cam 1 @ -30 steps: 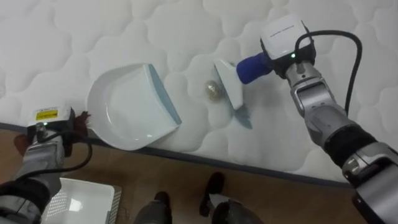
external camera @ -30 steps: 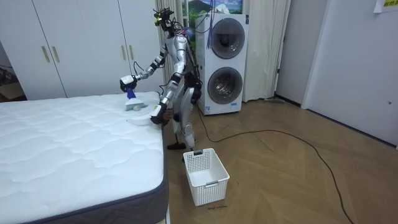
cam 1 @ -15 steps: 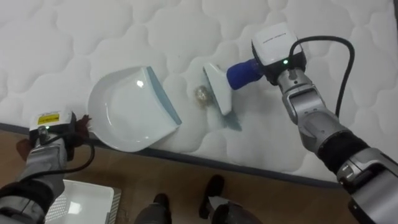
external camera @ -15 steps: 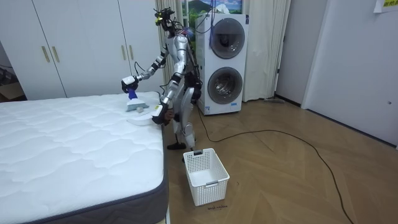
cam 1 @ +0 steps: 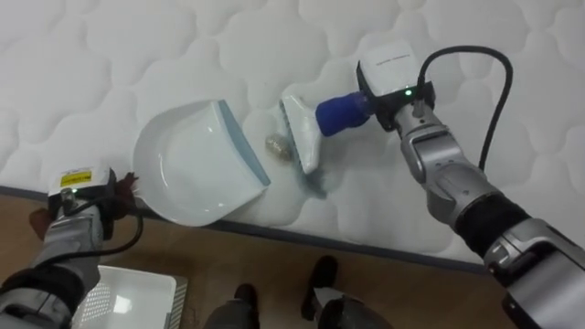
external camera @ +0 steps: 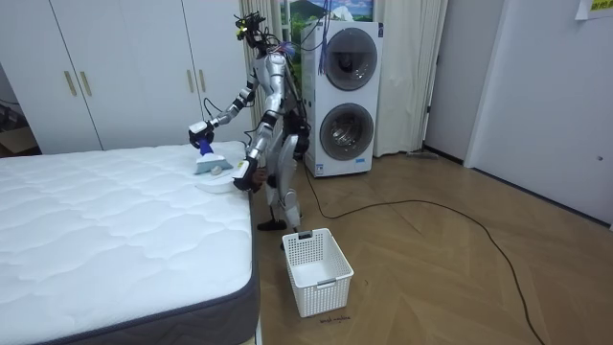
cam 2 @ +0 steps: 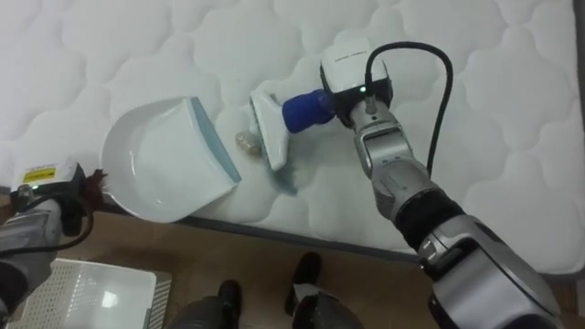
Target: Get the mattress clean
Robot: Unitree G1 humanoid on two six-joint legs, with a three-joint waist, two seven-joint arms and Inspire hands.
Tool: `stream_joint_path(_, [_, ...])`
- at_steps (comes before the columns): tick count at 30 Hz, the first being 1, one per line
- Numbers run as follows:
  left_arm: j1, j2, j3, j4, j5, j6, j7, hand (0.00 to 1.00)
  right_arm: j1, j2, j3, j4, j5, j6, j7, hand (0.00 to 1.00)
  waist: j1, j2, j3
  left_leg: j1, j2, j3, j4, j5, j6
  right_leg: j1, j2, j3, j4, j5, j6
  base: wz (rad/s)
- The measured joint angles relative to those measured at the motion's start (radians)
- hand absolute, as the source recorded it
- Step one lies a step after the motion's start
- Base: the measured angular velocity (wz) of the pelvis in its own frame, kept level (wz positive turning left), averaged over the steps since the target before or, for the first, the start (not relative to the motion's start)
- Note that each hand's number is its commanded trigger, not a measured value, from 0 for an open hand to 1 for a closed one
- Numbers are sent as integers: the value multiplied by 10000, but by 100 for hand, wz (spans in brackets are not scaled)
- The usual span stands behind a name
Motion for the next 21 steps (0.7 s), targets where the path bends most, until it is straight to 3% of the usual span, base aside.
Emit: stream_joint_path(21, [-11, -15, -8, 256, -12, 4, 93, 100, 0, 100, -6, -30, 709, -108, 175, 100, -110, 11, 1, 145, -16, 55, -96, 14, -12, 41, -15, 37, 12, -32, 36, 0])
